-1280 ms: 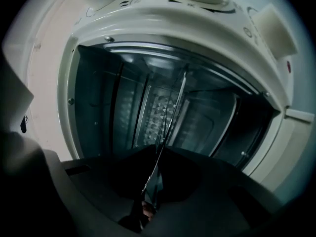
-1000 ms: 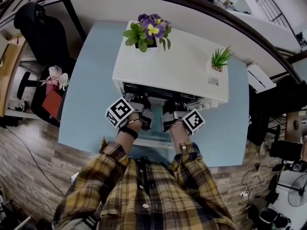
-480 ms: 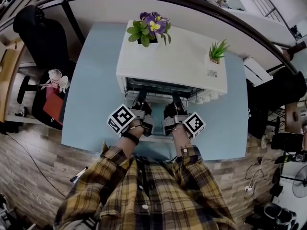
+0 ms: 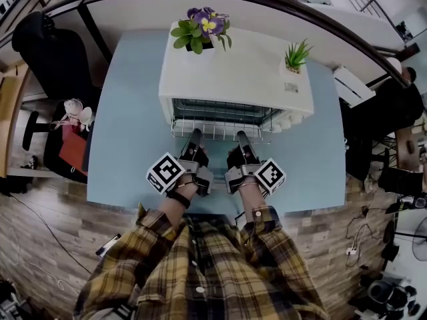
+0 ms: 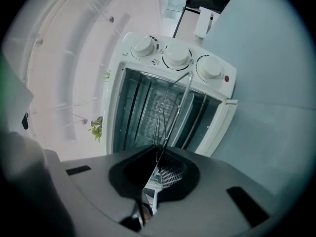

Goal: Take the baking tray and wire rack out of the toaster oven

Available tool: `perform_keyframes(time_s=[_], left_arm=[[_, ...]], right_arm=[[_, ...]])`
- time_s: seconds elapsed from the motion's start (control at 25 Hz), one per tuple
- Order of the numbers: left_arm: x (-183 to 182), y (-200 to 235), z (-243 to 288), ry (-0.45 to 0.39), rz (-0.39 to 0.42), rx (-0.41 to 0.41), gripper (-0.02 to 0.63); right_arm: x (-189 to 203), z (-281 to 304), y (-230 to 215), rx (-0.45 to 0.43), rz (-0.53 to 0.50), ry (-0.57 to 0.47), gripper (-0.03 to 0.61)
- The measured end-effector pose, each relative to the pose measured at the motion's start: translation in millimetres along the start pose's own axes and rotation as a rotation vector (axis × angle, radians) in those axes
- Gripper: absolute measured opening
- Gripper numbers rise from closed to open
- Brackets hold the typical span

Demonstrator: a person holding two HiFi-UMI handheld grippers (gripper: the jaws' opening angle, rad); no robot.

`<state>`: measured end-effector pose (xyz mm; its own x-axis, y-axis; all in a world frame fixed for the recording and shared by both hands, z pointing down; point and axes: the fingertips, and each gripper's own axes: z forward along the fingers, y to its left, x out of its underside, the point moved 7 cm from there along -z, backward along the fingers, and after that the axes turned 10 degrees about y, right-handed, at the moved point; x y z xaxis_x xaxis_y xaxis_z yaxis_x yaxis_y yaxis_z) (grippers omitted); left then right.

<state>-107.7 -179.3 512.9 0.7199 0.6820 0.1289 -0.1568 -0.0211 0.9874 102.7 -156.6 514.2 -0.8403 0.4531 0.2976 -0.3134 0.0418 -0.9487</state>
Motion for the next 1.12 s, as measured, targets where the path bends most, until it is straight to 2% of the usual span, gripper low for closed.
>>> perform_keyframes(time_s=[0.16,0.28,0.56,0.72,0.88,1.0,1.12], left_arm=[[14,2,-19,-0.005,-0.003,-0.003,-0.003],[28,-3,-33,-0.022,-0.026,0.035,-0.003],[64,-3,-81,-0.071,-0.006,-0.003,-0.003],[84,-14,-98,-0.12,-0.036,0.081,-0.003],[107,-11,-118,-0.155,-0.041,0.061,-0.003],[127,-12,-124,-0.142,-0.012,0.024,-0.003],[145,-16,-117,-0.115,-0.01,0.05,-0.003]], right_arm=[[14,-19,0,-0.023,0.039,-0.006,0.005],[24,-39,1,-0.024,0.05,-0.007,0.003],[48,-83,8,-0.068,0.048,0.048,0.003],[55,-102,16,-0.12,0.028,0.091,0.003],[63,-127,14,-0.117,0.039,0.125,0.003],[62,-151,9,-0.109,0.053,0.114,0.003],[56,-172,2,-0.089,0.058,0.085,0.003]])
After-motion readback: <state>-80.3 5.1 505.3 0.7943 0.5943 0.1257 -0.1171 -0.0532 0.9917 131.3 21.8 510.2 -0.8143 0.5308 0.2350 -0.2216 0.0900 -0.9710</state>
